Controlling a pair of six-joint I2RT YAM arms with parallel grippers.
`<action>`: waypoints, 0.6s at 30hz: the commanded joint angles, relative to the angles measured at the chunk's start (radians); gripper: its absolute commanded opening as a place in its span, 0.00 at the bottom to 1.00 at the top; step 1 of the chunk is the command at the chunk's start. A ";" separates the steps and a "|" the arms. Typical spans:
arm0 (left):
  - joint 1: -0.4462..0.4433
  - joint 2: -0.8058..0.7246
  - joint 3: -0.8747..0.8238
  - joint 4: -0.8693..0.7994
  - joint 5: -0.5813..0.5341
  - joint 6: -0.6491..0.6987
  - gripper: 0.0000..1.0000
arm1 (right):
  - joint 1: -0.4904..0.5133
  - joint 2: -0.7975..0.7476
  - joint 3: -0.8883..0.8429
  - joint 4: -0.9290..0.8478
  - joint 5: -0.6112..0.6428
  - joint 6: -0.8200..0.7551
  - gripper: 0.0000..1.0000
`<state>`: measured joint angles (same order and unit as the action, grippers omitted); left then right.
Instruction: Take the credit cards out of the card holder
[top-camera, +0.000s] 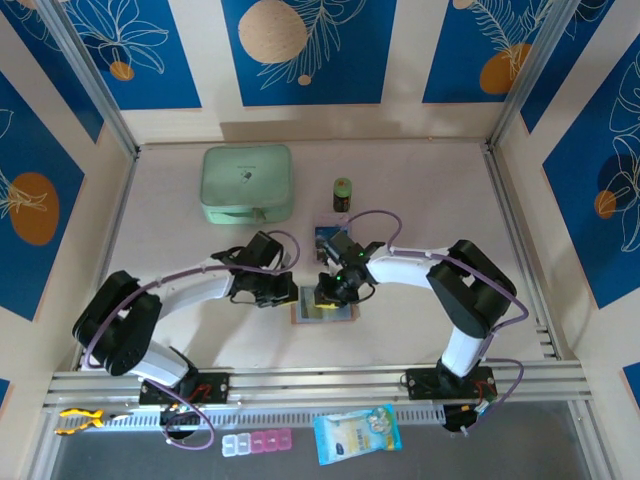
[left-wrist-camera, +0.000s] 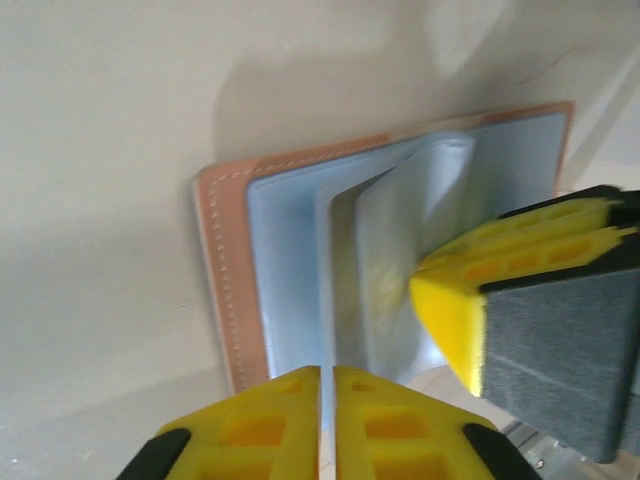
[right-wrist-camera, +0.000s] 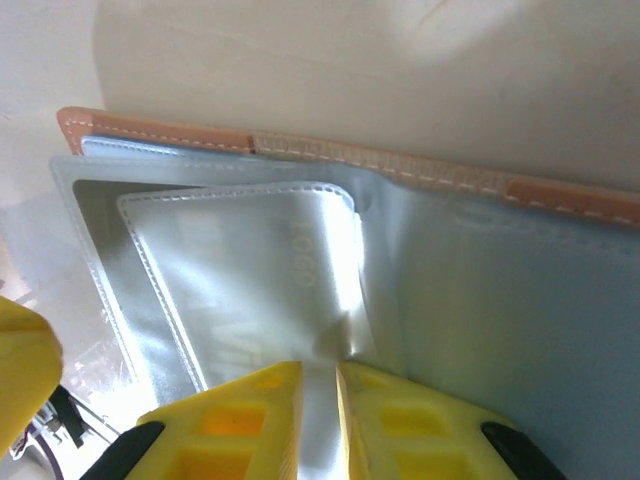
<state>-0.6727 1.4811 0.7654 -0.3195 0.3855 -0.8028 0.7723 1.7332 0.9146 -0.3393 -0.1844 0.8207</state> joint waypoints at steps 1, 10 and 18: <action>-0.013 -0.007 0.011 0.040 0.050 -0.046 0.15 | -0.009 -0.008 -0.040 0.022 -0.020 0.008 0.18; -0.041 0.067 0.000 0.138 0.087 -0.101 0.26 | -0.046 -0.037 -0.104 0.103 -0.075 0.018 0.18; -0.044 0.100 -0.025 0.153 0.068 -0.112 0.27 | -0.079 -0.048 -0.158 0.173 -0.127 0.016 0.18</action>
<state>-0.7094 1.5623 0.7567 -0.1875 0.4477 -0.8948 0.7044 1.6913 0.7872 -0.1631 -0.3008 0.8295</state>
